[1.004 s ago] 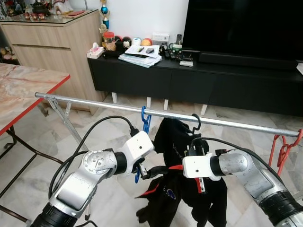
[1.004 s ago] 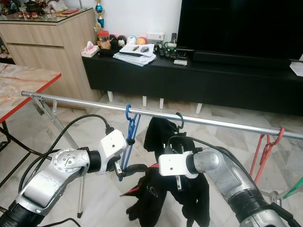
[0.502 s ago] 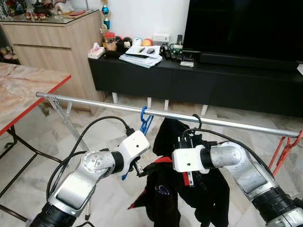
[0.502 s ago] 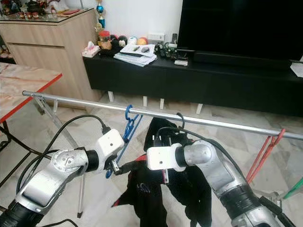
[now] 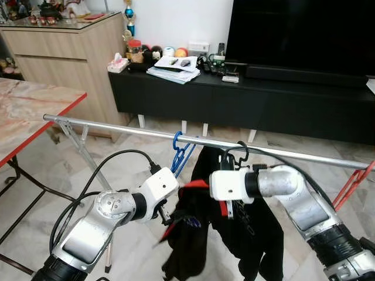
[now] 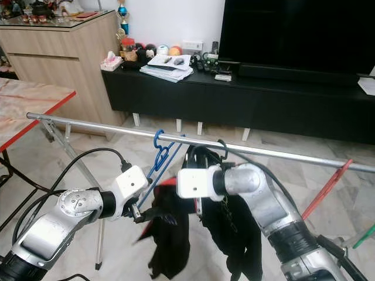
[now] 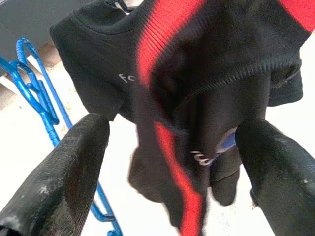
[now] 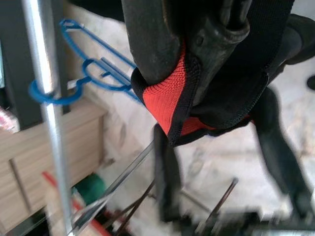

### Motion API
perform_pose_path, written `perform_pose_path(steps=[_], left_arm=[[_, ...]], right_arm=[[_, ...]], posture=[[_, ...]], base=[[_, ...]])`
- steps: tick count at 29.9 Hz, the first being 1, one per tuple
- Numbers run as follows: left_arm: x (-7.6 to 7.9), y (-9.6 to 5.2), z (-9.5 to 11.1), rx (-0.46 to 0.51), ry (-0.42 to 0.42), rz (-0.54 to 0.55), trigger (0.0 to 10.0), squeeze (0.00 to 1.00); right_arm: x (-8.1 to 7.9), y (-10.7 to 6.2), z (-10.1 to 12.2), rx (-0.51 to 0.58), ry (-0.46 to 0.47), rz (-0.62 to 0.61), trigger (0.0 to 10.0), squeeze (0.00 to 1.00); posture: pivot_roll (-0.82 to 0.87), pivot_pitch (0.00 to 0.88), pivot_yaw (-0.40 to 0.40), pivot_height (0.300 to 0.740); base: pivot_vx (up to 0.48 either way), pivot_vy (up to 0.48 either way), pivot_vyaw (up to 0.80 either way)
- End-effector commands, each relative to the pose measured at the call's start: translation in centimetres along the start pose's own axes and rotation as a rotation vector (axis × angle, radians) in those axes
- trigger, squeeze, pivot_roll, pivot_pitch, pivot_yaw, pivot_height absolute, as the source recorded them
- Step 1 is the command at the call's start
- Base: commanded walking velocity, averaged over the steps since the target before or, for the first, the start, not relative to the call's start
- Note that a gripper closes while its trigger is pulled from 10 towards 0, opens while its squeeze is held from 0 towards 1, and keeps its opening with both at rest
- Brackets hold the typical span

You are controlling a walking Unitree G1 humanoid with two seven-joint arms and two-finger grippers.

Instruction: Hang hanger

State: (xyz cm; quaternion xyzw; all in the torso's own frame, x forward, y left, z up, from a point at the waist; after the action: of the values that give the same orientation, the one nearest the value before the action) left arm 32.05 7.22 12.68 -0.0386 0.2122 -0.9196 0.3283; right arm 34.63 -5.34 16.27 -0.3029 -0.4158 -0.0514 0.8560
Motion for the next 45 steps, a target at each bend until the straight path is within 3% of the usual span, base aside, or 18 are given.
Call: perform_pose_path(steps=[1,6,7,9,10,13,14,16,17,23,45], left_arm=[[-0.1,-0.1,-0.1,-0.012,0.007,0.008,10.0,0.0],[-0.6,0.1,0.4,0.006,0.002,0.045,10.0,0.0],[-0.8,0.0,0.5,0.012,0.001,0.058,8.4,0.0],[-0.9,0.0,0.5,0.013,0.002,0.061,7.8,0.0],[-1.0,0.0,0.5,0.012,0.003,0.061,6.4,0.0],[-1.1,-0.3,0.5,0.011,0.011,0.058,7.1,0.0],[-1.0,-0.5,0.5,0.011,0.02,0.043,8.7,0.0],[-0.9,-0.6,0.4,0.008,0.022,0.035,9.1,0.0],[-0.9,-0.8,0.3,0.005,0.023,0.03,10.0,0.0],[-1.5,-1.3,0.1,-0.005,0.028,0.045,10.0,0.0],[-3.6,-0.2,2.1,0.081,0.047,0.192,10.0,0.0]], right_arm=[[1.8,-0.5,1.5,0.041,-0.03,-0.055,10.0,0.0],[2.0,-0.6,1.9,0.05,-0.047,-0.051,10.0,0.0],[1.9,-0.6,1.8,0.05,-0.048,-0.046,10.0,0.0],[1.8,-0.7,1.8,0.049,-0.048,-0.041,10.0,0.0],[1.7,-0.7,1.7,0.045,-0.046,-0.037,10.0,0.0],[1.2,-0.7,1.1,0.017,-0.043,-0.021,10.0,0.0],[1.0,-0.7,0.7,0.003,-0.039,-0.013,10.0,0.0],[0.8,-0.7,0.5,-0.007,-0.037,-0.006,10.0,0.0],[0.6,-0.7,0.2,-0.016,-0.037,0.002,10.0,0.0],[0.1,-0.7,0.0,-0.021,-0.03,0.016,10.0,0.0],[-0.1,-0.5,1.7,0.049,-0.03,0.034,10.0,0.0]], posture=[[0.05,0.007,-0.012,0.74],[0.05,0.007,-0.014,0.74],[0.05,0.006,-0.015,0.74],[0.05,0.006,-0.015,0.74],[0.05,0.006,-0.015,0.74],[0.05,0.006,-0.016,0.74],[0.05,0.006,-0.016,0.74],[0.05,0.006,-0.016,0.74],[0.05,0.005,-0.018,0.74],[0.05,0.003,-0.018,0.74],[0.05,0.001,-0.017,0.74]], base=[[0.0,0.0,0.0],[0.0,0.0,0.0],[0.0,0.0,0.0],[0.0,0.0,0.0],[0.0,0.0,0.0],[0.0,0.0,0.0],[0.0,0.0,0.0],[0.0,0.0,0.0],[0.0,0.0,0.0],[0.0,0.0,0.0],[0.0,0.0,0.0]])
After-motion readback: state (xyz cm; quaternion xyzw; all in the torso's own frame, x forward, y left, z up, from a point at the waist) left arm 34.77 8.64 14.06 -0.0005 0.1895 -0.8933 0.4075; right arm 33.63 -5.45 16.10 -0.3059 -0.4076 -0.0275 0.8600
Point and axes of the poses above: a point about 5 cm out from each wrist's last joint towards the gripper, its own y axis pointing out of the wrist towards the gripper, its own z axis along the axis of the wrist's last joint, x = y × z, the point moved 6 cm from there along y, pointing out of the wrist towards the gripper, and after that the axes turned 13 degrees about -y, right-handed, at the moved point
